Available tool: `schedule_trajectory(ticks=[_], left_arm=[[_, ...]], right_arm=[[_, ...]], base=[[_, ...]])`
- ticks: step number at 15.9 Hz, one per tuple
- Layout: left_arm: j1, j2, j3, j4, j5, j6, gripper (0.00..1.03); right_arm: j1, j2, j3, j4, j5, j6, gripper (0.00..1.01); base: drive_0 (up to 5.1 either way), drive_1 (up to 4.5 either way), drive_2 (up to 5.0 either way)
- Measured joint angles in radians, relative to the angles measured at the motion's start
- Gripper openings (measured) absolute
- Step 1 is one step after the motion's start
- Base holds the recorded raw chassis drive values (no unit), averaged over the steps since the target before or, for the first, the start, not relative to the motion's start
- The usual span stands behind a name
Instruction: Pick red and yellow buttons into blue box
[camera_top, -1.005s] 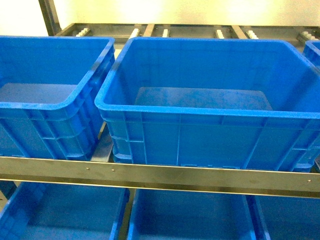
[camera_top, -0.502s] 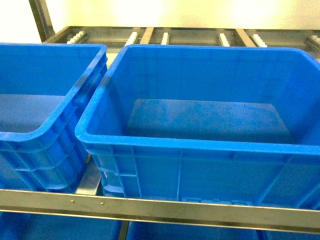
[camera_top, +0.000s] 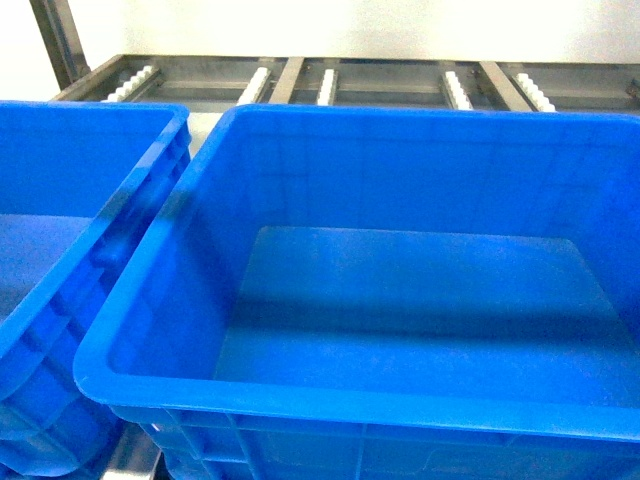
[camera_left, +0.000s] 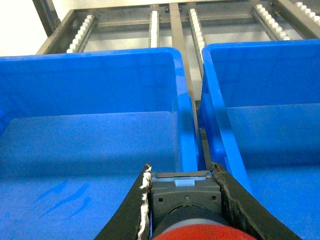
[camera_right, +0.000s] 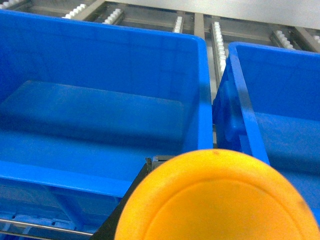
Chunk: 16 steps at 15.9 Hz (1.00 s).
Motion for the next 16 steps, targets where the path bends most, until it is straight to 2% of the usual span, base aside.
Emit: schedule_trajectory(ticks=[2, 4, 6, 7, 9, 11, 12, 14, 16], left_arm=[[0.0, -0.001, 0.0, 0.002, 0.0, 0.0, 0.27], [0.0, -0.001, 0.0, 0.002, 0.0, 0.0, 0.27], [0.0, -0.001, 0.0, 0.002, 0.0, 0.0, 0.27], [0.0, -0.001, 0.0, 0.002, 0.0, 0.0, 0.27], [0.0, -0.001, 0.0, 0.002, 0.0, 0.0, 0.27], [0.0, -0.001, 0.0, 0.002, 0.0, 0.0, 0.27], [0.0, -0.001, 0.0, 0.002, 0.0, 0.0, 0.27], [0.0, -0.001, 0.0, 0.002, 0.0, 0.0, 0.27], [0.0, -0.001, 0.0, 0.002, 0.0, 0.0, 0.27]], right_arm=[[-0.053, 0.027, 0.014, 0.01, -0.06, -0.007, 0.27], [-0.044, 0.146, 0.047, 0.145, -0.063, -0.007, 0.27], [0.018, 0.33, 0.078, 0.293, -0.031, -0.007, 0.27], [0.061, 0.423, 0.095, 0.354, -0.001, -0.008, 0.27], [0.177, 0.645, 0.134, 0.532, 0.058, -0.007, 0.27], [0.313, 0.905, 0.187, 0.703, 0.132, -0.007, 0.27], [0.374, 1.092, 0.265, 0.757, 0.149, -0.012, 0.27], [0.383, 1.301, 0.389, 0.718, 0.151, -0.037, 0.27], [0.383, 1.463, 0.495, 0.63, 0.147, -0.062, 0.27]], base=[[0.0, 0.0, 0.0], [0.0, 0.0, 0.0], [0.0, 0.0, 0.0], [0.0, 0.0, 0.0], [0.0, 0.0, 0.0], [0.0, 0.0, 0.0], [0.0, 0.0, 0.0], [0.0, 0.0, 0.0], [0.0, 0.0, 0.0]])
